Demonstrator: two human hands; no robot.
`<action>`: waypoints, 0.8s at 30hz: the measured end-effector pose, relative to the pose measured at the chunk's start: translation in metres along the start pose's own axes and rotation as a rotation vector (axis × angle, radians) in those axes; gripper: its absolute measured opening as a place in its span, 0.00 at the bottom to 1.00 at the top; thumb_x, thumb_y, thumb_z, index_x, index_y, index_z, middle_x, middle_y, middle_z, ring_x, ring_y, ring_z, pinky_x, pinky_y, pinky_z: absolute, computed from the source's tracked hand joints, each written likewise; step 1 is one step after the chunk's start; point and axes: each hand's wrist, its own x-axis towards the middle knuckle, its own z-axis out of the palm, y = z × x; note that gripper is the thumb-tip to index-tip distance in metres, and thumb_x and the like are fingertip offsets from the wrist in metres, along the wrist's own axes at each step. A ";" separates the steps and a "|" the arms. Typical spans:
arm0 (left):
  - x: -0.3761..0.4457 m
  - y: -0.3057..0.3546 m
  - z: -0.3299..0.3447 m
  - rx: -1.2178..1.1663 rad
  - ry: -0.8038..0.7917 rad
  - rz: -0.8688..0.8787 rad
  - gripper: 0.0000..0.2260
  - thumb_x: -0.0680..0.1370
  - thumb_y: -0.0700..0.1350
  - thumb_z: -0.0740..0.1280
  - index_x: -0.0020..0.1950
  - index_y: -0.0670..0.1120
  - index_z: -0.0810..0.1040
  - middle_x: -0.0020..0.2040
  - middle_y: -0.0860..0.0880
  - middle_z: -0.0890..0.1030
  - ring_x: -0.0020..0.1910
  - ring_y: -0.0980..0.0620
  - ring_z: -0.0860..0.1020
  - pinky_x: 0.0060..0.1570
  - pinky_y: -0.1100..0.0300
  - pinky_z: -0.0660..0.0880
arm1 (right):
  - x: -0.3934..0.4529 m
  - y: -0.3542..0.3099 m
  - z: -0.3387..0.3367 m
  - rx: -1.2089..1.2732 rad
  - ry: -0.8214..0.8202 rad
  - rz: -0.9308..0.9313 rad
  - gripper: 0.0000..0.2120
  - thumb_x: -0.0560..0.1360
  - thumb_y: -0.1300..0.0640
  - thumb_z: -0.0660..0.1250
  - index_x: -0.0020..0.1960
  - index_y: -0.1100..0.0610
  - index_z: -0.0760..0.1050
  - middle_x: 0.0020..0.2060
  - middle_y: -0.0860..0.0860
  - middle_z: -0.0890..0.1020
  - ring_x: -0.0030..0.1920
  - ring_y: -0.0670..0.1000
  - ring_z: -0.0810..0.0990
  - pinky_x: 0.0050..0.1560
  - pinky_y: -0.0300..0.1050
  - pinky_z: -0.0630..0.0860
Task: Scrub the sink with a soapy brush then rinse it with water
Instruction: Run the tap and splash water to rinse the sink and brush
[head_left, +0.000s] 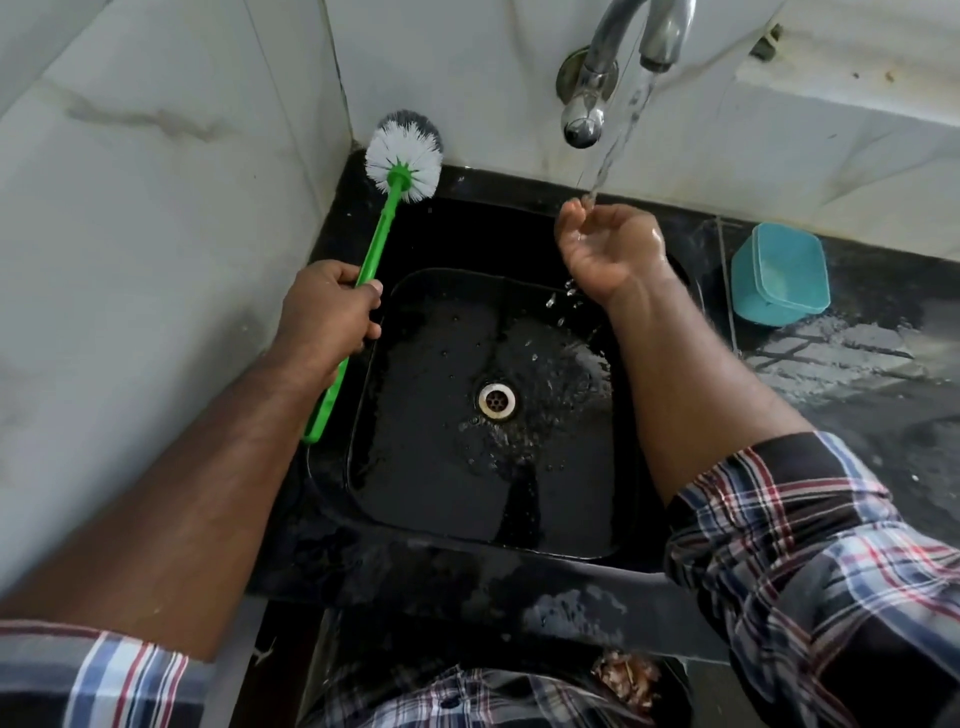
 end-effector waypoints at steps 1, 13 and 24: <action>-0.001 -0.001 0.001 -0.001 0.000 -0.001 0.02 0.78 0.44 0.68 0.49 0.50 0.76 0.43 0.47 0.82 0.26 0.53 0.77 0.25 0.61 0.69 | -0.004 -0.003 0.002 -0.029 -0.051 0.024 0.07 0.67 0.70 0.58 0.42 0.66 0.73 0.37 0.60 0.77 0.38 0.56 0.78 0.34 0.40 0.79; -0.007 -0.010 0.014 -0.005 -0.031 -0.010 0.02 0.78 0.44 0.68 0.50 0.48 0.78 0.41 0.49 0.82 0.24 0.55 0.75 0.22 0.63 0.68 | -0.076 -0.007 -0.060 -1.583 -0.247 0.665 0.13 0.81 0.63 0.58 0.62 0.64 0.76 0.56 0.61 0.83 0.56 0.61 0.83 0.59 0.58 0.77; -0.011 -0.015 0.023 -0.009 -0.042 -0.017 0.05 0.78 0.45 0.67 0.53 0.49 0.77 0.41 0.49 0.82 0.24 0.57 0.76 0.21 0.63 0.67 | -0.004 -0.009 -0.015 -0.476 0.119 0.043 0.11 0.79 0.63 0.57 0.51 0.68 0.76 0.49 0.63 0.81 0.50 0.60 0.82 0.43 0.46 0.83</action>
